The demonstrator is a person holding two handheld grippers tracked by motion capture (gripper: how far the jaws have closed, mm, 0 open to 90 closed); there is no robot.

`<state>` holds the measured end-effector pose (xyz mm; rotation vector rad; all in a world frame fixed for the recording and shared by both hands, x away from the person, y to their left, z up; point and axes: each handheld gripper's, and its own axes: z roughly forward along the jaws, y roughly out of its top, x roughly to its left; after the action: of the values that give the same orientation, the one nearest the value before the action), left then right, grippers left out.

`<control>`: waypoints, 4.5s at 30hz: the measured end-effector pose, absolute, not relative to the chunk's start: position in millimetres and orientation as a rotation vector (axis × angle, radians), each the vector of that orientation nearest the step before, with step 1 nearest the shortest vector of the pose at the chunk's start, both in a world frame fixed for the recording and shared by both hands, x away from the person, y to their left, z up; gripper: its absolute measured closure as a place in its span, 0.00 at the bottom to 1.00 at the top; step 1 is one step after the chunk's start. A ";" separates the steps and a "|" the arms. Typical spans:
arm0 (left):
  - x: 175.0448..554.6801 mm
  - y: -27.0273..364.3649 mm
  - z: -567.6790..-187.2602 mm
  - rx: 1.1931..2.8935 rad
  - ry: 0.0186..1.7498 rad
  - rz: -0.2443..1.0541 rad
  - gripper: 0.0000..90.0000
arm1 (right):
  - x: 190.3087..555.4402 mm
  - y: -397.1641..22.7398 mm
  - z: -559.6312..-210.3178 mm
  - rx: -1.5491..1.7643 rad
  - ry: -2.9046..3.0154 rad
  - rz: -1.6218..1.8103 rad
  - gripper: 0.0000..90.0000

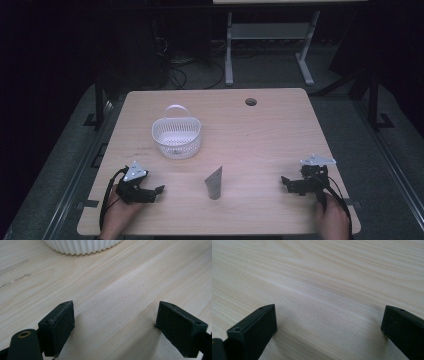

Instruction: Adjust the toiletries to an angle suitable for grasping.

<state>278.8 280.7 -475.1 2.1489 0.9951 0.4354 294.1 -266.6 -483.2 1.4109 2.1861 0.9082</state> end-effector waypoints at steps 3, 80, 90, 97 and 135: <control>279.5 280.5 -475.1 2.148 0.997 0.438 0.16 | 294.0 -266.6 -483.2 1.411 2.186 0.909 0.00; 264.6 228.9 -411.1 2.123 0.670 0.199 0.65 | 295.2 -262.7 -483.4 1.454 2.143 0.895 0.00; 261.2 219.7 -397.2 2.085 0.601 0.139 0.96 | 295.2 -262.7 -483.4 1.455 2.143 0.895 0.00; 258.7 207.7 -388.4 2.083 0.559 0.094 1.00 | 295.2 -262.7 -483.4 1.455 2.143 0.896 0.00; 253.5 167.1 -367.8 2.080 0.431 0.077 1.00 | 295.2 -262.8 -483.4 1.453 2.144 0.894 0.00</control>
<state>253.5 167.1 -367.8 2.0801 0.4305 0.0766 295.2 -262.8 -483.4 1.4534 2.1440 0.8944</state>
